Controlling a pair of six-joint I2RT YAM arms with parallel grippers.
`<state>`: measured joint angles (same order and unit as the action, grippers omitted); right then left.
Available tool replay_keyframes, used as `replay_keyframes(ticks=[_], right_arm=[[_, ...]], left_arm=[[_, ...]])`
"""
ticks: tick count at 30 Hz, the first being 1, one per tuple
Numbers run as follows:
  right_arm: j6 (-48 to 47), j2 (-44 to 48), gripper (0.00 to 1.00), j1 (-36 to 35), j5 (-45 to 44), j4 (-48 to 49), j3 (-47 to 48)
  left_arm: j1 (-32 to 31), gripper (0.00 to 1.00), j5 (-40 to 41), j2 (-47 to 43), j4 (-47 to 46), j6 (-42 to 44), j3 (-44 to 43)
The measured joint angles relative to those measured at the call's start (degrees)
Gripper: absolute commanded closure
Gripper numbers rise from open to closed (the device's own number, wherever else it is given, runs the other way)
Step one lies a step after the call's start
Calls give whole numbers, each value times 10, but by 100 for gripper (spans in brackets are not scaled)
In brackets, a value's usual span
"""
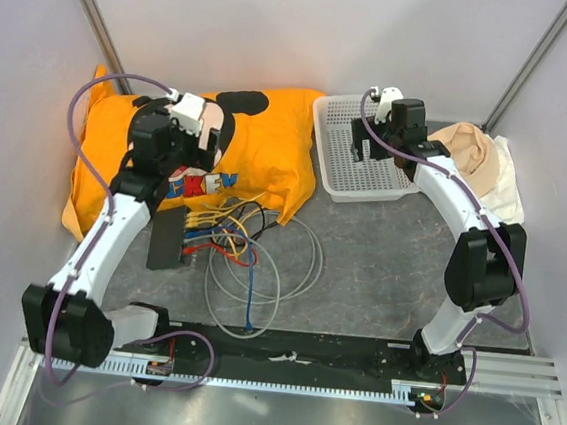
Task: Pull the plug from the switch port
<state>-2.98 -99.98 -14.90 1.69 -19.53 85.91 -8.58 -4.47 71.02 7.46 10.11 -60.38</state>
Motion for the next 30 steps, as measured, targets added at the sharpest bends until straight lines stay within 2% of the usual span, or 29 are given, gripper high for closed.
replay_keyframes(ticks=[2, 5, 9, 13, 19, 25, 30], right_arm=[[4, -4, 2, -5, 29, -1, 6], [-3, -3, 2, -11, 96, -13, 15], [-36, 10, 2, -29, 176, -49, 22], [-70, 17, 2, -79, 202, -98, 55], [-66, -12, 2, -165, 217, -144, 143], [-41, -70, 2, -223, 217, -141, 169], [-30, -131, 2, -287, 211, -138, 215]], left_arm=[[11, 1, 1, -33, 30, 8, 0], [64, 1, -2, -85, 74, -12, -1], [155, 1, -5, -127, 125, -93, 0], [178, 2, -6, -149, 181, -183, 22], [226, 5, -44, -119, 282, -298, 59], [301, 4, -56, -94, 308, -368, 169], [318, 4, -36, -63, 312, -395, 168]])
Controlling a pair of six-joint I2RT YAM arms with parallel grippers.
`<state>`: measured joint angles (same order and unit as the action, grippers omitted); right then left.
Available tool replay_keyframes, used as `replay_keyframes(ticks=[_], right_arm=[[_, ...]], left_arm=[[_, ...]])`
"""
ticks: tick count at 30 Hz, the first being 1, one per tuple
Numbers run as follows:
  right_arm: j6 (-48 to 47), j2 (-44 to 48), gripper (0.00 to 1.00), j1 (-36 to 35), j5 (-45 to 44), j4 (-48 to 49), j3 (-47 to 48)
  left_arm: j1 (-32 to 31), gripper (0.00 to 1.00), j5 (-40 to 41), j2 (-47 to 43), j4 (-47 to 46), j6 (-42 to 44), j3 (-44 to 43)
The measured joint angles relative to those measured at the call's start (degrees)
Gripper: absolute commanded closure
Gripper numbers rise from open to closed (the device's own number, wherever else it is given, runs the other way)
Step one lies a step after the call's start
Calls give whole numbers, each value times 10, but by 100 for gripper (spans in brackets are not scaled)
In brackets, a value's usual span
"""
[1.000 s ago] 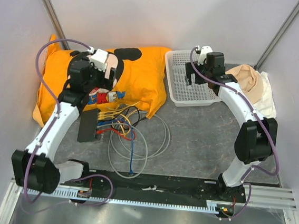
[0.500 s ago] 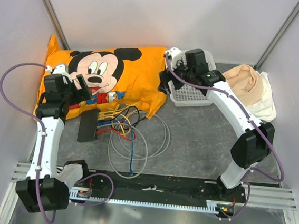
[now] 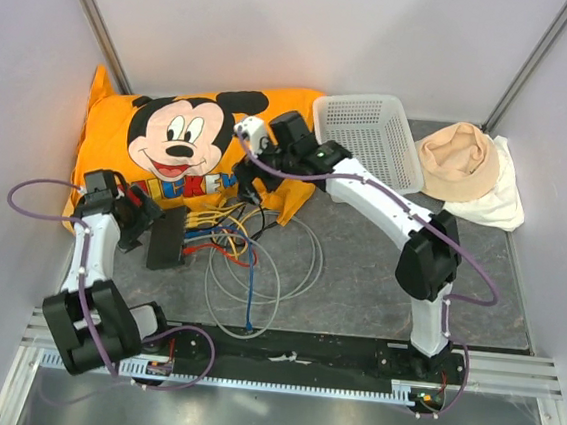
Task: Pull the plug from the switch port
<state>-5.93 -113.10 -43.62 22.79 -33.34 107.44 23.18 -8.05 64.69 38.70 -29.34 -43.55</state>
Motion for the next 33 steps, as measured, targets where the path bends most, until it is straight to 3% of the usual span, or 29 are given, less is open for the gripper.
replay_keyframes(ticks=[8, 21, 33], right_arm=[[10, -36, 2, -50, 2, 3, 7], [-14, 28, 2, -42, -38, -11, -17], [-38, 50, 2, -36, -112, -14, -112]], left_arm=[[16, 6, 59, 128, -27, -35, -15], [13, 13, 59, 127, -247, -36, 76], [-93, 17, -14, 58, -348, -39, 165]])
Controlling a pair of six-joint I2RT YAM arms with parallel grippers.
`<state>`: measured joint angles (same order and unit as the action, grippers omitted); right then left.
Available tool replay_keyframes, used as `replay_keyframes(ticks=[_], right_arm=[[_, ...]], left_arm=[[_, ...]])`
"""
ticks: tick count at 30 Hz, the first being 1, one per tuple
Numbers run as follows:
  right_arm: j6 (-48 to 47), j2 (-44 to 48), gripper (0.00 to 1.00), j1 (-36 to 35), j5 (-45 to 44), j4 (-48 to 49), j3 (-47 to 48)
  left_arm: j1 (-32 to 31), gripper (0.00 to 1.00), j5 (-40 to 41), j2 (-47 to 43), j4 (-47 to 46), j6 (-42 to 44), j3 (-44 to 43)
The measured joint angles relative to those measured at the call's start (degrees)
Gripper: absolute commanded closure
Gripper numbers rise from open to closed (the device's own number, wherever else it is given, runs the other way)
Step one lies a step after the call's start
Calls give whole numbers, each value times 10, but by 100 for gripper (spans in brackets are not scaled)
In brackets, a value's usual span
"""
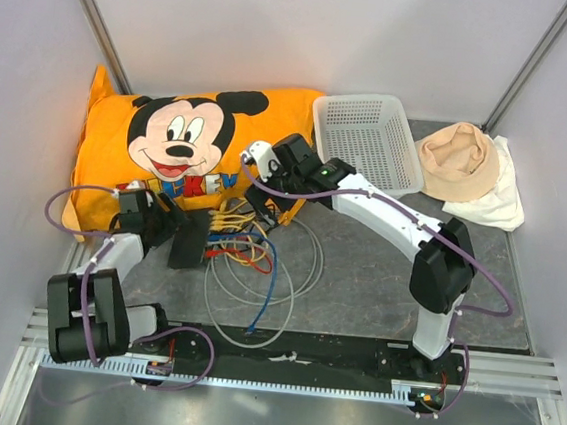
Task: Pull the plug from the switch port
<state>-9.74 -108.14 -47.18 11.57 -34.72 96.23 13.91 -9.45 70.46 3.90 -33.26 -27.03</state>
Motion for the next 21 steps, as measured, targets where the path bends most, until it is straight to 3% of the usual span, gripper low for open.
replay_keyframes(ticks=[8, 16, 21], right_arm=[[-21, 76, 2, 46, -15, -6, -57], [-38, 162, 2, 69, -22, -20, -137], [-71, 193, 16, 64, 59, -59, -151]], left_arm=[[-114, 18, -42, -26, -17, -39, 31], [-186, 19, -40, 36, -31, -80, -9], [-210, 16, -35, 61, 19, -102, -49]])
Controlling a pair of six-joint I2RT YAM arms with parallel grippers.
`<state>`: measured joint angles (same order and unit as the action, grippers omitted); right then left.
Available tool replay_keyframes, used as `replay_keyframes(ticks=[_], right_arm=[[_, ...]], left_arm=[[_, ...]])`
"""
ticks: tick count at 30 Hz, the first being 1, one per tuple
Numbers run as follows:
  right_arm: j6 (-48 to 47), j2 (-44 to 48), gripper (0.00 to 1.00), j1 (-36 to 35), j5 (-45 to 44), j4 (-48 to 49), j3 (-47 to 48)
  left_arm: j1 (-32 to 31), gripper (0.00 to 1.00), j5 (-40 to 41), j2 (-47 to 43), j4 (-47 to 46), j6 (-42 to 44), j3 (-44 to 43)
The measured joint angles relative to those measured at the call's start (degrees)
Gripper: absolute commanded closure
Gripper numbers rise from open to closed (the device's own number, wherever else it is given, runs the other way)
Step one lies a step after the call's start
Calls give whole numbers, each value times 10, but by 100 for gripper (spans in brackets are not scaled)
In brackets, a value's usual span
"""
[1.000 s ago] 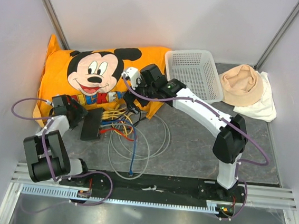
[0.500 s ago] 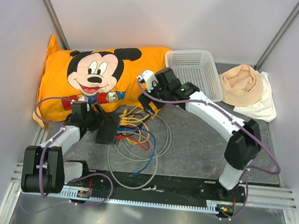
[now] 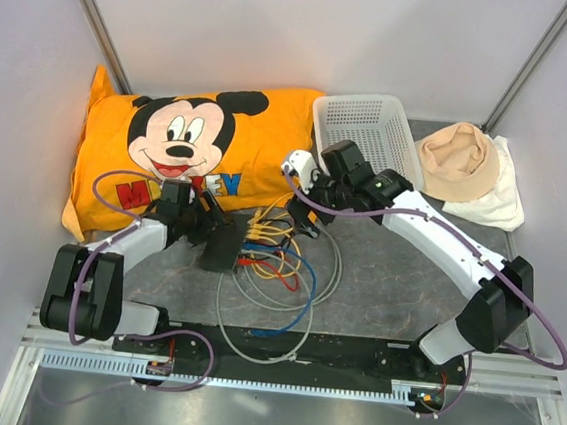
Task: Pull the plug from the switch port
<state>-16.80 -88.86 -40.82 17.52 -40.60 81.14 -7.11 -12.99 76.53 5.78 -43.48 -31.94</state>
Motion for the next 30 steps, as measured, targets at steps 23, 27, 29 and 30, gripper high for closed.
replay_keyframes(ticks=[23, 27, 29, 30], right_arm=[[-199, -89, 75, -248, 37, 81, -158], [-178, -92, 75, -242, -57, 141, -221], [-174, -90, 75, -238, -87, 158, -243], [-175, -82, 75, -237, -109, 170, -251]], left_arm=[[141, 14, 43, -82, 90, 35, -100], [141, 14, 32, -98, 85, 36, -90], [141, 14, 22, -109, 83, 36, -79], [141, 14, 18, -112, 82, 35, -74]])
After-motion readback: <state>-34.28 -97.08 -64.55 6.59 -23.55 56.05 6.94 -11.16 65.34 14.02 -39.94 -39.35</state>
